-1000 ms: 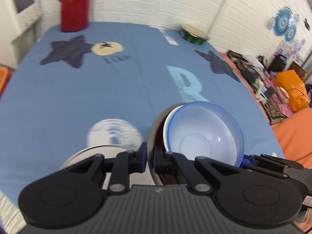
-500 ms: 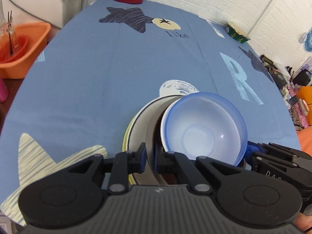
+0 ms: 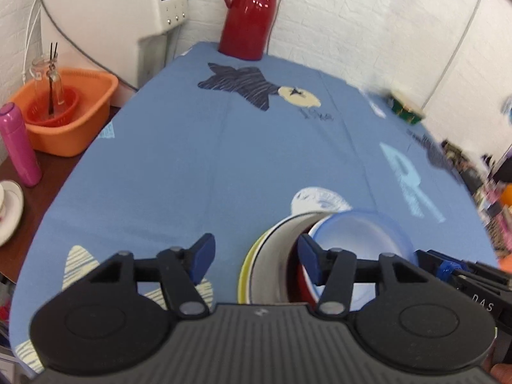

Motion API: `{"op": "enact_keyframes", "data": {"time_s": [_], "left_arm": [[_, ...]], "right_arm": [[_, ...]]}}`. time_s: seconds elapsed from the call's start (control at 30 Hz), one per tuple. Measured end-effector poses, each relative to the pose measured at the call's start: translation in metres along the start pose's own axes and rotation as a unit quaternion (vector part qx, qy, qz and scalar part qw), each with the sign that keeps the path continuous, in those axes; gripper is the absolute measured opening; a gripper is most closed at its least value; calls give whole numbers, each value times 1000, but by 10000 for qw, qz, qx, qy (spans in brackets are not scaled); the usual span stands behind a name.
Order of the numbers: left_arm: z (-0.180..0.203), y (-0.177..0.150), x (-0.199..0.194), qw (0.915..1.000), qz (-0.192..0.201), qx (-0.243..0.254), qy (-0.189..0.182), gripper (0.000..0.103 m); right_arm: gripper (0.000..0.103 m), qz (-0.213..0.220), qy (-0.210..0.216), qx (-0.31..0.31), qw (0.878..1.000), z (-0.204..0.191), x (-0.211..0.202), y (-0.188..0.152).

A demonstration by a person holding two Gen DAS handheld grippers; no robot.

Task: Organize plates and bowls
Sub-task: 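Carry the nested bowls with both tools onto the plate stack, then open both tools and pull them back from the stack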

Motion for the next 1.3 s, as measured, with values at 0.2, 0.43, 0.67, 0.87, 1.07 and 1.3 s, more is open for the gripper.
{"op": "enact_keyframes", "data": {"time_s": [0.2, 0.43, 0.67, 0.87, 1.07, 1.3], "left_arm": [[26, 14, -11, 9995, 220, 168, -119, 60], [72, 21, -5, 9982, 336, 432, -233, 62], [105, 4, 3, 9953, 517, 797, 209, 63], [121, -25, -7, 9921, 725, 924, 445, 65], [136, -68, -21, 9895, 649, 1245, 345, 65], [134, -113, -29, 9872, 617, 1409, 420, 65]], "right_arm": [[10, 126, -65, 241, 9996, 20, -13, 1], [14, -92, -138, 910, 9957, 67, -7, -23], [17, 35, -420, 1501, 9878, 111, -17, -41], [20, -106, -727, 1728, 9822, 119, -34, -54], [22, -379, -798, 1619, 9828, 102, -45, -71], [25, -423, -982, 1402, 9843, 84, -61, -86]]}}
Point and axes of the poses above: each gripper's, at about its wrist camera, not at the fingertips, and x roughly the way its jaws point, z to its right, y to its top, the point moved 8 cm from there along x, roughly the way its jaws point, and after that the axes turned 15 degrees about -z, right-handed, at the moved point
